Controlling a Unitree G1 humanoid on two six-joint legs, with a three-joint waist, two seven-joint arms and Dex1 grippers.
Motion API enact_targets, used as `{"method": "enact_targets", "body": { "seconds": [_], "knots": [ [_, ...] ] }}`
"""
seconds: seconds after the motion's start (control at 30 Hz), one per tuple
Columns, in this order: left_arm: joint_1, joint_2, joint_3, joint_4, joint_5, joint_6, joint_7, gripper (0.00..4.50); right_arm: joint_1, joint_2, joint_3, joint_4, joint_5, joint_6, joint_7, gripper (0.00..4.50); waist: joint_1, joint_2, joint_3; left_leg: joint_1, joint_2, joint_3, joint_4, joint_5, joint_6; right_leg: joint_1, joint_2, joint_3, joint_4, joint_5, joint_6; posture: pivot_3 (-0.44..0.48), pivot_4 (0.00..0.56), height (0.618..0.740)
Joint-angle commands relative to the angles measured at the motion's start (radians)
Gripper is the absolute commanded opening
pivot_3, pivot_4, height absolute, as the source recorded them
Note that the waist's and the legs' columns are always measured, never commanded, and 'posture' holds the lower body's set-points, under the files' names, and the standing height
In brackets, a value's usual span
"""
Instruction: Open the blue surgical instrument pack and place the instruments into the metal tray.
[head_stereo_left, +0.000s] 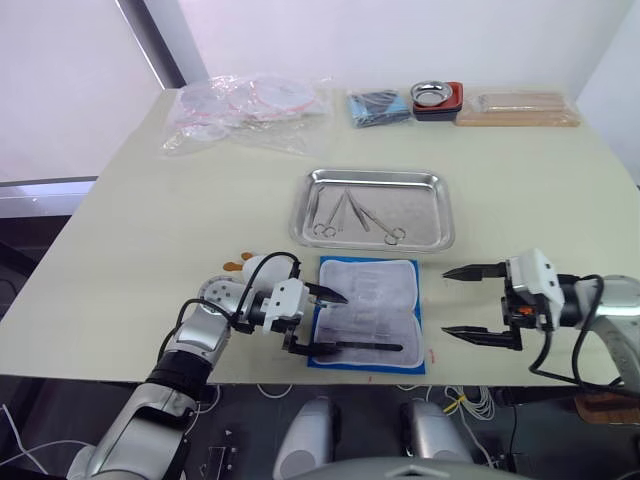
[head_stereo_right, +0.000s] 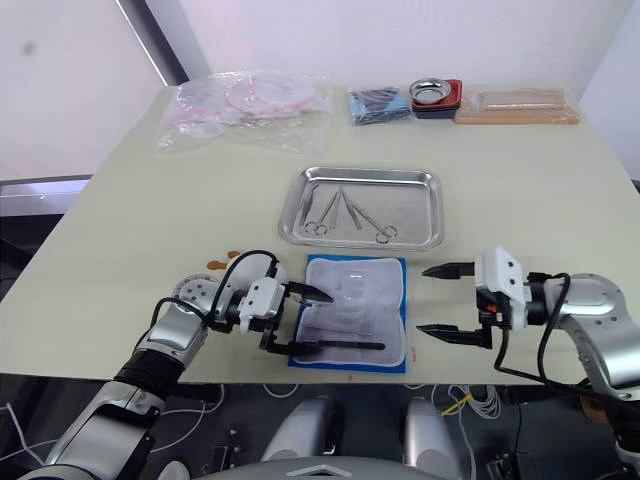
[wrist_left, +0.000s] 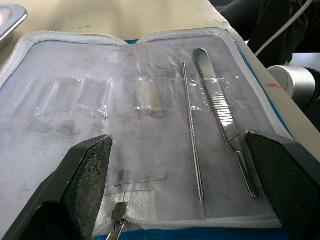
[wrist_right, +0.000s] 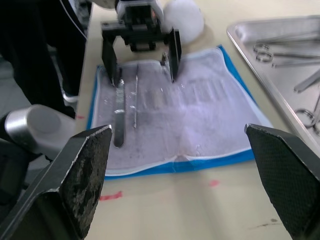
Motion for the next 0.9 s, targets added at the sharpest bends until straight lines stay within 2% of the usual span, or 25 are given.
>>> {"method": "enact_targets", "body": {
  "seconds": [0.03,0.4,0.77,0.8,0.9],
  "knots": [
    [0.034,0.012,-0.043,0.095,0.102,0.009,0.030,4.50,-0.052,0.031,0.082,-0.013,-0.089,-0.028,-0.055,4.45,0.000,0.001,0.000,0.000,0.000,0.000,0.000,0.000,0.000,-0.001,0.000,0.000,0.000,0.000,0.000,0.000,0.150,0.740],
    [0.015,0.018,-0.045,0.103,0.103,0.015,0.023,4.50,-0.170,0.164,0.290,0.116,-0.225,-0.061,-0.082,4.45,0.002,0.002,-0.002,0.000,0.000,-0.001,0.000,0.000,0.000,-0.001,0.001,-0.001,0.000,0.000,0.000,0.000,0.150,0.740],
    [0.014,0.021,-0.046,0.102,0.102,0.021,0.017,4.50,-0.180,0.196,0.343,0.230,-0.331,-0.093,-0.133,4.45,0.000,0.002,-0.002,0.001,0.000,-0.001,0.000,0.000,0.000,0.000,0.002,-0.001,0.001,0.000,0.000,0.000,0.150,0.740],
    [0.015,0.021,-0.046,0.101,0.101,0.022,0.016,4.50,-0.177,0.191,0.344,0.236,-0.335,-0.103,-0.129,3.95,-0.001,0.002,-0.002,0.002,0.000,-0.001,0.000,0.000,0.000,0.000,0.002,0.000,0.001,0.000,0.000,0.000,0.150,0.740],
    [0.015,0.021,-0.045,0.099,0.100,0.024,0.016,4.50,-0.170,0.171,0.350,0.243,-0.340,-0.127,-0.110,2.93,-0.002,0.002,-0.002,0.002,0.000,-0.001,0.000,0.000,0.000,0.000,0.002,0.000,0.001,0.000,0.000,0.000,0.150,0.740]
  ]
}}
